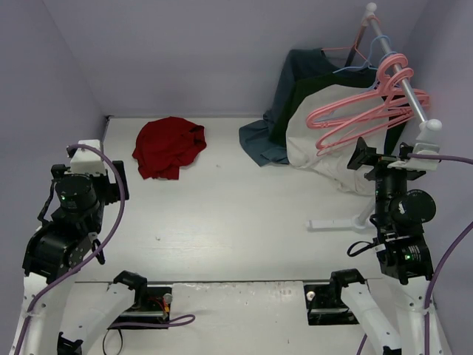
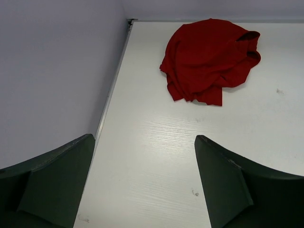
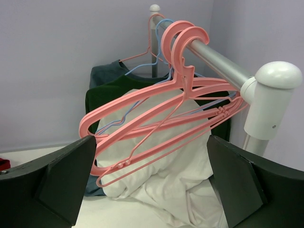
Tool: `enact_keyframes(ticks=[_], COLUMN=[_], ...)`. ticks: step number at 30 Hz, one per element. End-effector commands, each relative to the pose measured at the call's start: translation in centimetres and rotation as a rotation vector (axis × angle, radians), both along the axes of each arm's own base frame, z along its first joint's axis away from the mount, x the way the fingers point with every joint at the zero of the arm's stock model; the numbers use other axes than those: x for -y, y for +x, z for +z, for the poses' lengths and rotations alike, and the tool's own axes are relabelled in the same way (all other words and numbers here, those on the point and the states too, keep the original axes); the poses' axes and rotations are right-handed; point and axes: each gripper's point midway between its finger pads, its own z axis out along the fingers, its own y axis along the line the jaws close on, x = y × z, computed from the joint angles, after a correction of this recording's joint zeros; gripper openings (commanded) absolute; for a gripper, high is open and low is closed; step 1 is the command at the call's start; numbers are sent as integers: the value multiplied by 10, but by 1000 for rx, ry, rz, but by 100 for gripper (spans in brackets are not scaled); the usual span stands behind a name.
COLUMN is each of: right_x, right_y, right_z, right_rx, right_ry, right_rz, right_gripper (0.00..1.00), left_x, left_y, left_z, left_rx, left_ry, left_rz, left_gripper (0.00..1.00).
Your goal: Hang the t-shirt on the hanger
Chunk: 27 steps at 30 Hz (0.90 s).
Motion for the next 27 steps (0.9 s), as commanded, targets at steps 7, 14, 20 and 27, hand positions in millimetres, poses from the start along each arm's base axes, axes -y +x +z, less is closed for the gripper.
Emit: enact_keyframes(ticks=[7, 14, 20, 27], right_x=[-10, -18, -50, -73], right_y=[-2, 13, 25, 22], right_z=[22, 5, -32, -55], right_rx=[75, 23, -76, -132], right_ry=[-32, 7, 9, 58], right_rz=[57, 91, 255, 379], right_gripper=[100, 100, 100, 100], left_x=[12, 58, 89, 102], left_y=[26, 98, 183, 264], left_z=[-3, -50, -102, -164], left_rx=[-14, -249, -405, -516], left_ry=[-5, -11, -26, 39], left_rz=[-19, -127, -155, -121], left_gripper=[82, 82, 82, 76])
